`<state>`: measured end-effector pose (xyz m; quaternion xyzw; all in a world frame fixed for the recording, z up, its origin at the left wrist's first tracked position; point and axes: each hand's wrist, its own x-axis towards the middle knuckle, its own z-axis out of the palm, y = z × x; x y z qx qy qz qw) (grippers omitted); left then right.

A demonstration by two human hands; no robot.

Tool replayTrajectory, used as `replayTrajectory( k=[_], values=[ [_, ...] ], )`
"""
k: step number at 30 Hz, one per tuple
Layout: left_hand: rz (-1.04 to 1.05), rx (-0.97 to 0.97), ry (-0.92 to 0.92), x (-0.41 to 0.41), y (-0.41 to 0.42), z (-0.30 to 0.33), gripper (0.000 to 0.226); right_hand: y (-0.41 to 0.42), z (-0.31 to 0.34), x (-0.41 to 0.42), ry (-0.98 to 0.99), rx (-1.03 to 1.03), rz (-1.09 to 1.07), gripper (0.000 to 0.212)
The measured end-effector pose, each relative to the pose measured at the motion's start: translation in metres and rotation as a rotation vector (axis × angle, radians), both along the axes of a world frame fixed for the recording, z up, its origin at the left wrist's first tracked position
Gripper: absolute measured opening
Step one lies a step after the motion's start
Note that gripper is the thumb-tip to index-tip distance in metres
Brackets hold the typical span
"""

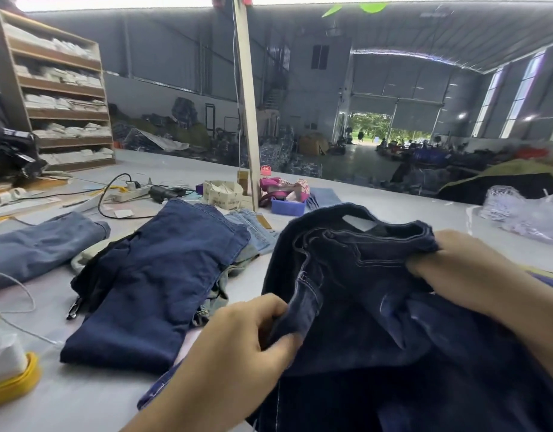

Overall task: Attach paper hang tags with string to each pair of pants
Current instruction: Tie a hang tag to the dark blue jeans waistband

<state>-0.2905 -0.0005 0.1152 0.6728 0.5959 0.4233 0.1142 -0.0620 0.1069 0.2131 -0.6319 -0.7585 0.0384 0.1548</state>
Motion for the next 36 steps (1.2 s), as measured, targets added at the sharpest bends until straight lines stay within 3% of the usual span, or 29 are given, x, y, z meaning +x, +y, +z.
replayTrajectory(
  k=[2,4,6,8,10,11,14,17,20,23,24,25,28,31,34,36],
  values=[
    [-0.009,0.213,0.141,0.005,0.000,-0.002,0.010,0.002,-0.001,0.008,0.205,-0.047,-0.020,0.018],
    [-0.055,0.325,0.243,0.012,0.001,-0.001,0.010,0.006,-0.003,0.014,0.328,-0.044,0.007,0.019],
    [-0.084,0.342,0.334,0.017,0.001,-0.001,0.016,0.009,-0.006,0.016,0.351,0.131,0.087,0.011],
    [-0.107,0.351,0.426,0.023,0.001,0.001,0.012,0.005,-0.008,0.013,0.347,0.333,0.205,0.027],
    [-0.121,0.297,0.487,0.028,0.002,0.003,0.010,0.000,-0.008,0.007,0.357,0.373,0.345,0.043],
    [-0.113,0.232,0.461,0.029,0.003,0.007,0.023,-0.003,-0.008,0.004,0.341,0.356,0.406,0.042],
    [-0.109,0.071,0.153,0.024,0.014,0.019,0.069,-0.012,-0.016,-0.001,0.246,0.328,0.560,0.029],
    [-0.136,-0.082,-0.309,0.015,0.029,0.032,0.086,-0.023,-0.028,-0.004,0.191,0.247,0.672,0.007],
    [-0.082,-0.179,-0.718,0.016,0.048,0.034,0.063,-0.026,-0.036,-0.003,0.216,0.142,0.734,0.014],
    [-0.113,-0.132,-0.885,0.014,0.057,0.028,0.010,-0.023,-0.036,-0.005,0.578,-0.095,0.779,0.009],
    [-0.132,-0.097,-0.825,0.012,0.052,0.025,0.008,-0.021,-0.036,-0.006,0.716,-0.194,0.801,0.010],
    [-0.155,-0.033,-0.705,0.010,0.045,0.020,0.022,-0.018,-0.037,-0.005,0.823,-0.279,0.818,0.015],
    [-0.068,0.200,-0.189,0.007,0.029,0.020,0.052,-0.013,-0.034,-0.004,0.942,-0.386,0.803,0.020],
    [-0.102,0.364,0.146,0.007,0.031,0.043,0.045,-0.012,-0.027,-0.006,1.052,-0.317,0.670,0.010],
    [-0.216,0.458,0.286,0.011,0.041,0.059,0.025,-0.006,-0.021,-0.009,1.109,-0.310,0.537,0.008],
    [-0.256,0.422,0.212,0.015,0.045,0.063,0.027,0.000,-0.017,-0.013,1.038,-0.335,0.430,0.015]
  ],
)
